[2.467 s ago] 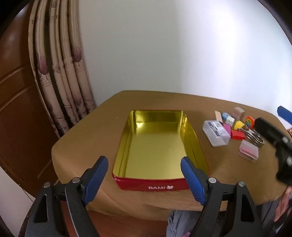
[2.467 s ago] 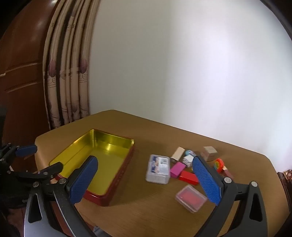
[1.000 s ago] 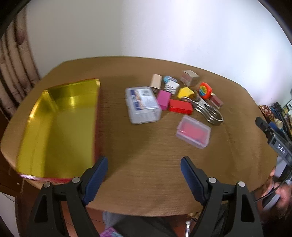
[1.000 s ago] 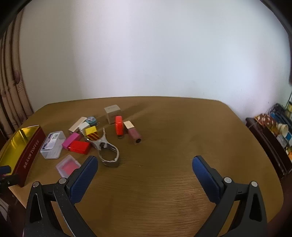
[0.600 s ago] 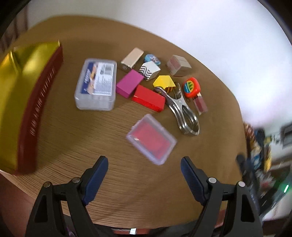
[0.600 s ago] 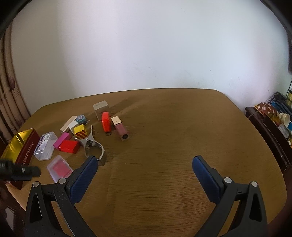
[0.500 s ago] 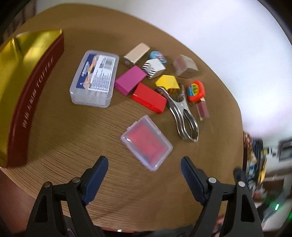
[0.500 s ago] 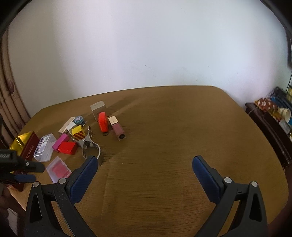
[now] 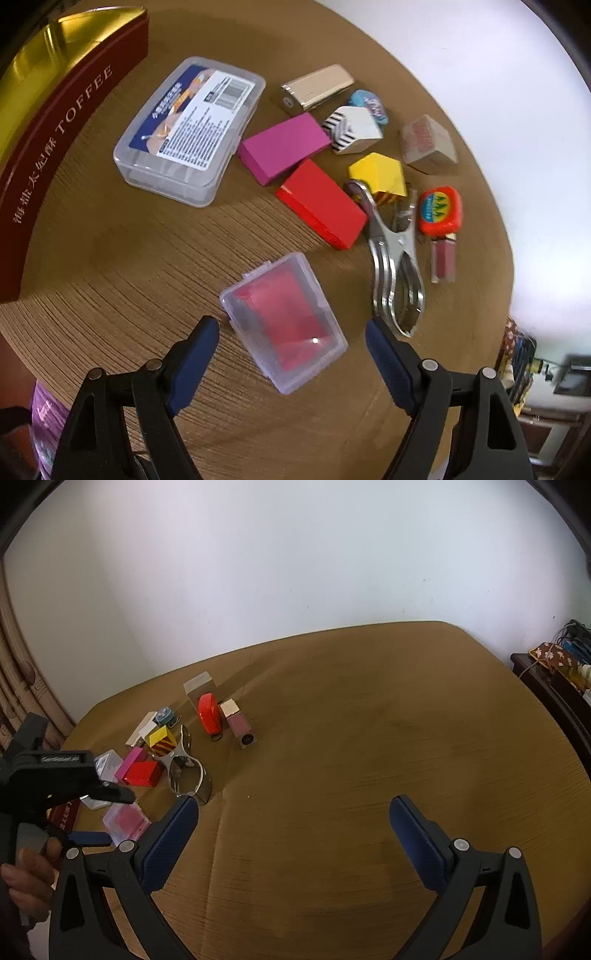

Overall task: Organize rigid objects
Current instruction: 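Grasp the clear red-filled box with left tool while right tool grasps the silver nail clipper, then lower the clear box into the gold tin and open left tool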

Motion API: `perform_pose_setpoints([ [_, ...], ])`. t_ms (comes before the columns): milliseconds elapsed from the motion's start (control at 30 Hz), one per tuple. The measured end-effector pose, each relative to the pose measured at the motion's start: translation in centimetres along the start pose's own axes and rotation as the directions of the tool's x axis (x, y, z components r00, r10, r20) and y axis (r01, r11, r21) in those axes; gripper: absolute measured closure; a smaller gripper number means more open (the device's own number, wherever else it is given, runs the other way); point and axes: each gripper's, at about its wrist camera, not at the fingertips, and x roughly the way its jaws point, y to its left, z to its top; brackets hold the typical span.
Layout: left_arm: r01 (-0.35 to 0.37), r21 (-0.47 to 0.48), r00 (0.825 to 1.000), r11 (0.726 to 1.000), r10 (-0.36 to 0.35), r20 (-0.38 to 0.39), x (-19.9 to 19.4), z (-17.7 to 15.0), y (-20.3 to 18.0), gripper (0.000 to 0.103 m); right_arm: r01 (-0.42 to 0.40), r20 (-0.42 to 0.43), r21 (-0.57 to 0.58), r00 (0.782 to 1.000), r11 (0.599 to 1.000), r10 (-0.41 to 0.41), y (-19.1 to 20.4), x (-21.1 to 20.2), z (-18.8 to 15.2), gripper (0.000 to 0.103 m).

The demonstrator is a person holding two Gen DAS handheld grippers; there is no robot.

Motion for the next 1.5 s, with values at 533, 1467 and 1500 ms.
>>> perform_pose_setpoints([
  [533, -0.080, 0.172, 0.996, 0.982, 0.073, 0.051, -0.7, -2.7, 0.5, 0.049, -0.029, -0.032, 0.008, 0.999, 1.000, 0.029, -0.1, 0.5, 0.3, 0.000],
  [1467, 0.052, 0.179, 0.989, 0.982, -0.076, 0.129, -10.7, -3.6, 8.7, 0.049, -0.246, -0.406, -0.491, 0.913, 0.836, 0.031, 13.2, 13.5, 2.7, 0.062],
  [1500, 0.053, 0.182, 0.988, 0.982, -0.077, 0.131, -11.1, -3.5, 8.8, 0.049, -0.240, -0.399, -0.507, 0.917, 0.828, 0.021, 13.4, 13.5, 2.6, 0.062],
])
